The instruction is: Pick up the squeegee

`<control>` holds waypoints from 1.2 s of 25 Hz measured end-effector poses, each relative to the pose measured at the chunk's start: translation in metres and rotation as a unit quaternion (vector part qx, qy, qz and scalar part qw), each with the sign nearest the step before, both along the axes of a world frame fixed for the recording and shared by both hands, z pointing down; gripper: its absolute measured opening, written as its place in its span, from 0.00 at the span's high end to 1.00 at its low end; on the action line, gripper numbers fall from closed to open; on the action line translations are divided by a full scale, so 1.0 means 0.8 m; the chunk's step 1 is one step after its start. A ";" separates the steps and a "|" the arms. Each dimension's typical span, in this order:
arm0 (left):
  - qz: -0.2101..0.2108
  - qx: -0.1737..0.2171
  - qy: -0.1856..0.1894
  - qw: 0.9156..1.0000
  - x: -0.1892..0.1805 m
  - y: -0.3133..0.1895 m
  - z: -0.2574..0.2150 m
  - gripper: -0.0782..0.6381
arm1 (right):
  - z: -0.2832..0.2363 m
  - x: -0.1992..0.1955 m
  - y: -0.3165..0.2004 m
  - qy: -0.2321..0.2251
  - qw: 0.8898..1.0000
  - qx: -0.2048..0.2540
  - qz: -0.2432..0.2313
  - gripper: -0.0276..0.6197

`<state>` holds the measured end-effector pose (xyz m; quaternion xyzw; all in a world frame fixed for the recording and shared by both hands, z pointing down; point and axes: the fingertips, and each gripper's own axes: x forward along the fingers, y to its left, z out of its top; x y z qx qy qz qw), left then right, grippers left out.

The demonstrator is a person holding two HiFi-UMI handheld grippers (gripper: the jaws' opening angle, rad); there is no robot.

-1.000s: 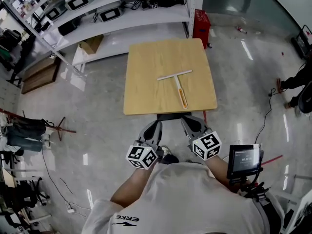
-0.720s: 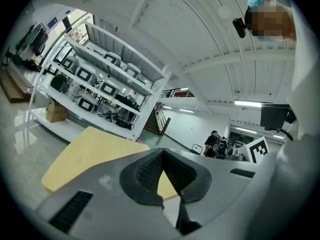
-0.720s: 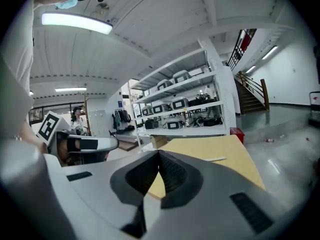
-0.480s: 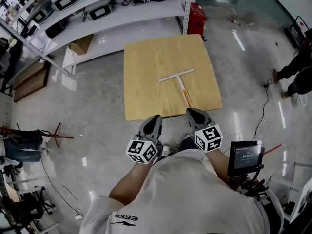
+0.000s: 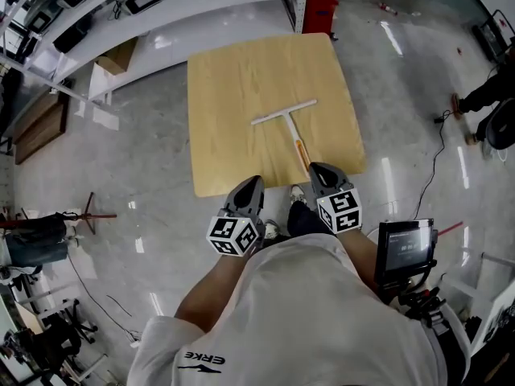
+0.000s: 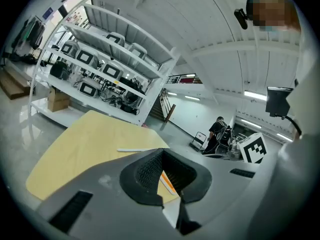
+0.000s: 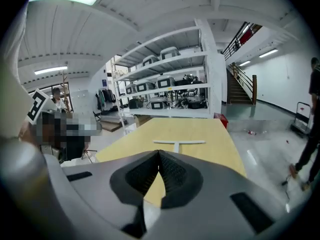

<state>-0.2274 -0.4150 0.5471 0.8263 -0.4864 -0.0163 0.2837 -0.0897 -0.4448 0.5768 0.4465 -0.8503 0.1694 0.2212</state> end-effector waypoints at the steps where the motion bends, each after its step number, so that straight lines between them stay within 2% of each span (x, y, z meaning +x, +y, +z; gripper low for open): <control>1: 0.001 -0.005 -0.002 1.000 0.003 -0.012 0.010 0.89 | 0.013 0.001 -0.012 0.003 1.000 -0.007 0.000 0.95; 6: 0.011 -0.029 -0.006 0.999 0.020 -0.010 0.038 0.89 | 0.046 0.004 -0.010 0.013 0.999 -0.031 0.001 0.95; 15: 0.025 -0.056 -0.008 0.998 0.037 0.009 0.052 0.89 | 0.079 0.007 0.010 0.042 0.998 -0.057 -0.002 0.94; 18: 0.024 -0.062 -0.007 0.998 0.034 0.013 0.049 0.89 | 0.085 0.003 0.013 0.048 0.997 -0.067 -0.005 0.78; 24: 0.021 -0.077 -0.003 0.997 0.030 -0.004 0.064 0.89 | 0.107 0.002 -0.015 0.078 0.995 -0.065 0.000 0.63; 26: 0.020 -0.079 -0.002 0.997 0.029 -0.006 0.061 0.89 | 0.110 0.000 -0.019 0.086 0.994 -0.069 -0.002 0.59; 30: 0.017 -0.083 -0.002 0.996 0.030 -0.013 0.070 0.89 | 0.137 -0.001 -0.025 0.099 0.992 -0.083 -0.011 0.59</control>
